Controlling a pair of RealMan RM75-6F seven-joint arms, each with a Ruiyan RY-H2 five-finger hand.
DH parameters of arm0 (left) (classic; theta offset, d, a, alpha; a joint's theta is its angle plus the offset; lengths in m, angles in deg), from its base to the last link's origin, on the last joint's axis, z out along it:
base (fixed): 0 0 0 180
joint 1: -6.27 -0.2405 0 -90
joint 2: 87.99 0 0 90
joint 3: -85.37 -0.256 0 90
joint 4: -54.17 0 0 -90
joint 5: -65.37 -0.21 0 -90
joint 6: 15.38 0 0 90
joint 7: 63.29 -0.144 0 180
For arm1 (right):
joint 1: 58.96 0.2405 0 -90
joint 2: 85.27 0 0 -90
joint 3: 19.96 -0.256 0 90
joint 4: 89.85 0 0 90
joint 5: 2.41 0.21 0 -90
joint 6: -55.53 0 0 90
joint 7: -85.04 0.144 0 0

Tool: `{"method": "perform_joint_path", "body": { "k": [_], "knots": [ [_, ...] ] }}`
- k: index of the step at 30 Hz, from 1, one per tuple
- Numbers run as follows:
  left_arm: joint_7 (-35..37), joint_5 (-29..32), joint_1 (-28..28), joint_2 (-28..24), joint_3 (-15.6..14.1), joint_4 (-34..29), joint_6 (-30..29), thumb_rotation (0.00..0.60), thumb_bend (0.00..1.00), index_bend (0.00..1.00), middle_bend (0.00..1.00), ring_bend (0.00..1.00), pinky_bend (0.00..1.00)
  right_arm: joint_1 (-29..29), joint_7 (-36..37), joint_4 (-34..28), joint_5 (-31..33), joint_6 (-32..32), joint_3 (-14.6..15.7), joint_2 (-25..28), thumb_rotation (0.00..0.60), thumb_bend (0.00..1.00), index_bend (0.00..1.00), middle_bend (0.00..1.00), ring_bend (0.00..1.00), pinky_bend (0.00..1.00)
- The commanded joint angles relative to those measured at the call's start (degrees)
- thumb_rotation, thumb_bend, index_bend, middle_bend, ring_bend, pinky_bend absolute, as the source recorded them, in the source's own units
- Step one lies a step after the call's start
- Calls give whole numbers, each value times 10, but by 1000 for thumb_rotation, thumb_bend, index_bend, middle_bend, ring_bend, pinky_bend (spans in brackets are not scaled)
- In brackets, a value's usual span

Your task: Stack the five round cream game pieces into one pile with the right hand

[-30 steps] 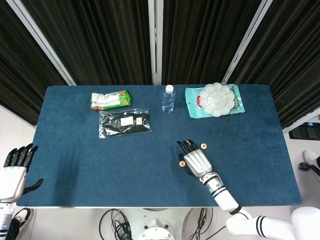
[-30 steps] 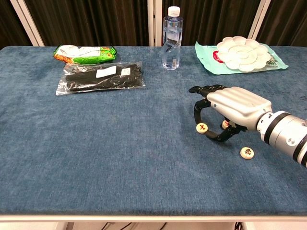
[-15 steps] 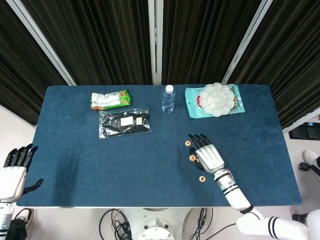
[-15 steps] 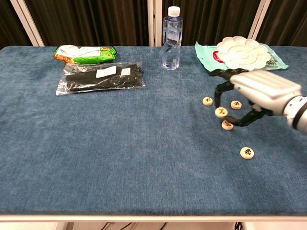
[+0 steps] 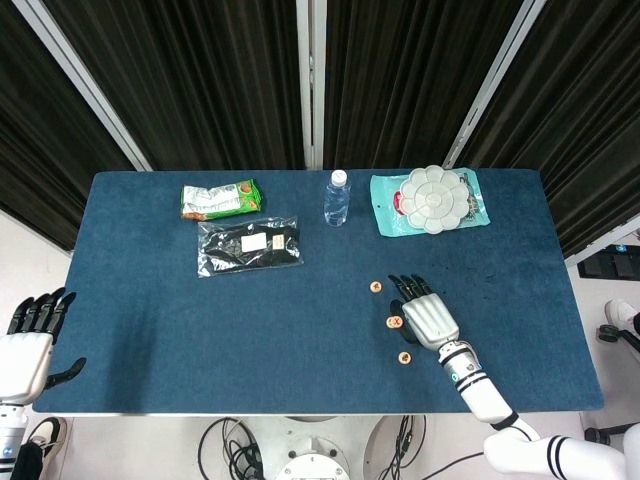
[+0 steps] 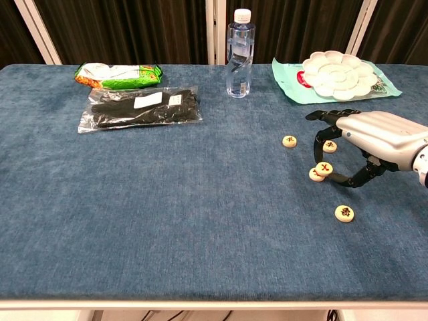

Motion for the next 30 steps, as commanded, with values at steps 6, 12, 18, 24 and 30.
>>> {"method": "perform_joint_path", "body": {
  "k": [6, 12, 18, 24, 30],
  "knots": [
    [1, -1, -1, -1, 0, -1, -2, 600, 190, 34, 0, 0, 0, 2, 3, 8, 0, -3, 0, -8, 600, 316, 538, 13, 0, 0],
    [2, -2, -1, -1, 0, -1, -3, 600, 190, 34, 0, 0, 0, 3, 7, 9, 1, -4, -2, -9, 600, 314, 533, 12, 0, 0],
    [2, -2, -1, -1, 0, -2, -3, 600, 190, 34, 0, 0, 0, 5, 6, 8, 1, -8, -1, -9, 600, 314, 511, 12, 0, 0],
    [1, -2, -2, -1, 0, -1, -3, 600, 190, 35, 0, 0, 0, 6, 3, 9, 3, -9, -1, -11, 600, 313, 480, 12, 0, 0],
    [2, -1, -1, -1, 0, 0, -1, 600, 190, 35, 0, 0, 0, 5, 0, 8, 6, -10, -1, -10, 600, 311, 435, 11, 0, 0]
  ]
}}
